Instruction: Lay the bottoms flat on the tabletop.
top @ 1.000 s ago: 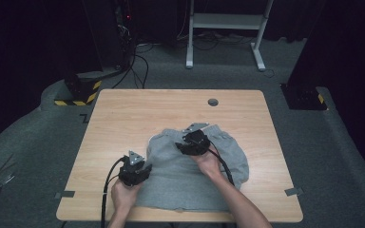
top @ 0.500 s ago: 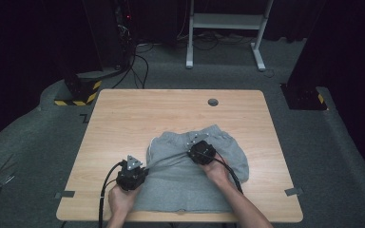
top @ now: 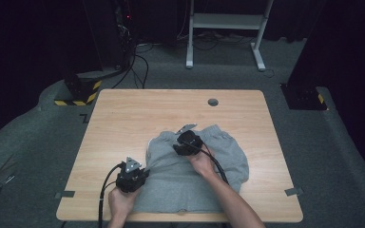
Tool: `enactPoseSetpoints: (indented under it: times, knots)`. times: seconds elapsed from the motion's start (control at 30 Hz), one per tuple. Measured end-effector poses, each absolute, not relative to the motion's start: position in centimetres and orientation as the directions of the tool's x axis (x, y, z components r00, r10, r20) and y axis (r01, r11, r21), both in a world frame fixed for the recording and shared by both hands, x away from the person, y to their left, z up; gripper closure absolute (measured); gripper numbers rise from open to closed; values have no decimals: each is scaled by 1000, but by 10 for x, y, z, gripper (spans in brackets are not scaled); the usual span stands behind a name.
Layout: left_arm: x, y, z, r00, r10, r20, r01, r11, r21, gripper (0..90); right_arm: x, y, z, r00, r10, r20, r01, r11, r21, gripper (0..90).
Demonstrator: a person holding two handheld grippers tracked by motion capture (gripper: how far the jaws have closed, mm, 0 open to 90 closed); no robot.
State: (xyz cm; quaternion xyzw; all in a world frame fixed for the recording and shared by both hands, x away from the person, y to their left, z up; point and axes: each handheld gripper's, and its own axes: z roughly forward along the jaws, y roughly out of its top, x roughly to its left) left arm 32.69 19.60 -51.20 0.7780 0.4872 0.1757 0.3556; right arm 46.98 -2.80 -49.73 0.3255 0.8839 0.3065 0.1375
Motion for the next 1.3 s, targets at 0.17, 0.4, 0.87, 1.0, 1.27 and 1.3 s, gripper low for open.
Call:
enactPoseSetpoints:
  times: [0.17,0.4,0.87,1.0,1.27,1.3]
  knots:
    - [328,204,-512,424,898,-117,655,-215,725,640,468,-26,-508,-766,636,-97,456,642,616,532]
    - [329,200,-517,436,897,-72,656,-263,707,643,461,-36,-485,-715,658,-236,346,626,699,857]
    - [337,215,-501,391,909,-143,636,-154,756,458,451,-81,-487,-708,700,-95,429,533,729,600]
    - [356,209,-493,370,918,-140,644,-145,751,442,437,-91,-481,-722,685,-100,406,537,740,606]
    - [391,193,-497,331,931,-151,705,-138,696,430,408,-116,-492,-738,666,-108,407,568,715,611]
    - [392,191,-499,333,933,-140,707,-149,691,428,403,-121,-493,-743,661,-104,404,567,717,616]
